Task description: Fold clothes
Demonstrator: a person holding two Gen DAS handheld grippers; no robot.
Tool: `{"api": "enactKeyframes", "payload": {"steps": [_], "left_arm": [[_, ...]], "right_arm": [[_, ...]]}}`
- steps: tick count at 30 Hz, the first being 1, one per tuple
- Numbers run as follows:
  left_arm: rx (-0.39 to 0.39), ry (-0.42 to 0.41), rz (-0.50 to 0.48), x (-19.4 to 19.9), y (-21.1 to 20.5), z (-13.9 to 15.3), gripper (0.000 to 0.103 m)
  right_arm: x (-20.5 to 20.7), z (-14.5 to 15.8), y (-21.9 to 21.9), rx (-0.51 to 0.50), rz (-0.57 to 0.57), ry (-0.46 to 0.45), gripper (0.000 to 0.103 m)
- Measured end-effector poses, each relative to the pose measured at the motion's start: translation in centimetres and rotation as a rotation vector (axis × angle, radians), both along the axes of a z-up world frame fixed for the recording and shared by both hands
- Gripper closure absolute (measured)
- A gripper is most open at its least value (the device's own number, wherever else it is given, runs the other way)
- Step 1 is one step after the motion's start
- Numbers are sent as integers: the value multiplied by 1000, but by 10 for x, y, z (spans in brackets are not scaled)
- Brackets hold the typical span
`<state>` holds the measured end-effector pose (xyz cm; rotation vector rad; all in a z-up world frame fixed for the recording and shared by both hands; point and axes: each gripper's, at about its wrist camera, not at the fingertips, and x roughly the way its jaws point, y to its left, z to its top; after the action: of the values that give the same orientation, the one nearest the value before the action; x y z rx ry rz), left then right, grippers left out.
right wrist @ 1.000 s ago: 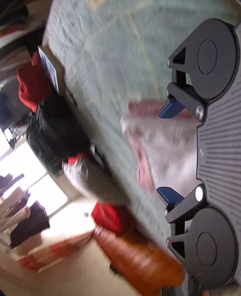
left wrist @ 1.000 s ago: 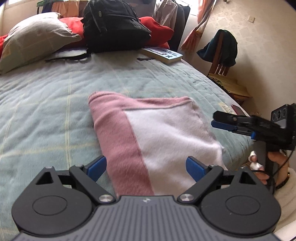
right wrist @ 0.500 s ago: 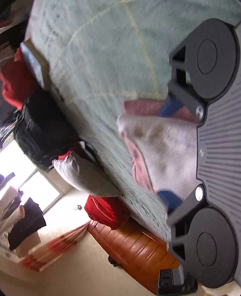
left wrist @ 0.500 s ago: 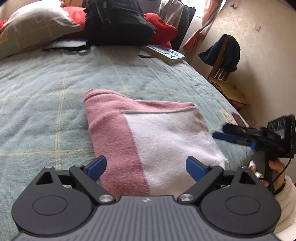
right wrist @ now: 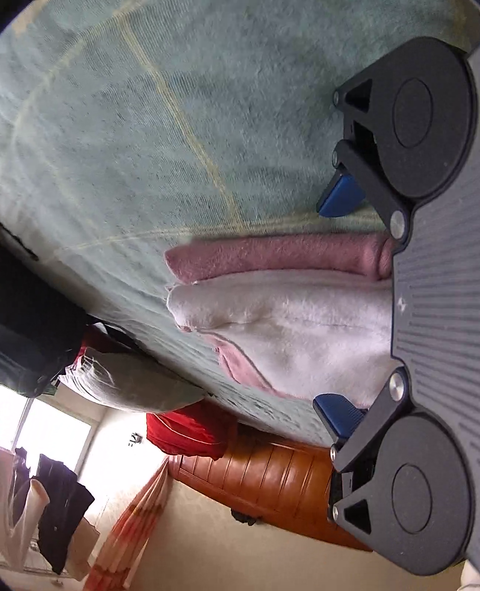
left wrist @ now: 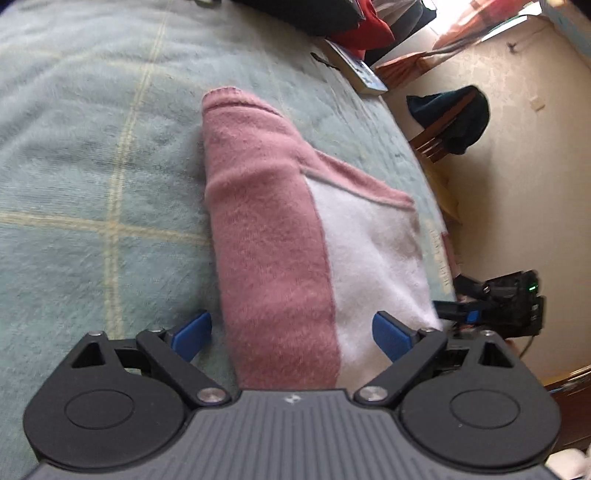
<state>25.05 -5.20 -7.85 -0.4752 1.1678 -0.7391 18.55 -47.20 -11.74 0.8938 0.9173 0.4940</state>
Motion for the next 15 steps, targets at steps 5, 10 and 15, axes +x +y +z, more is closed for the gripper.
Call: {"api": "enactKeyframes", "payload": {"steps": [5, 10, 15], "left_arm": [[-97, 70, -13, 23, -3, -14, 4], [-126, 105, -21, 47, -15, -21, 3], [-138, 130, -12, 56, -24, -24, 2]], "right_arm": [[20, -4, 6, 36, 33, 12, 0], [41, -3, 14, 24, 59, 4, 0], [56, -5, 13, 55, 48, 11, 0]]}}
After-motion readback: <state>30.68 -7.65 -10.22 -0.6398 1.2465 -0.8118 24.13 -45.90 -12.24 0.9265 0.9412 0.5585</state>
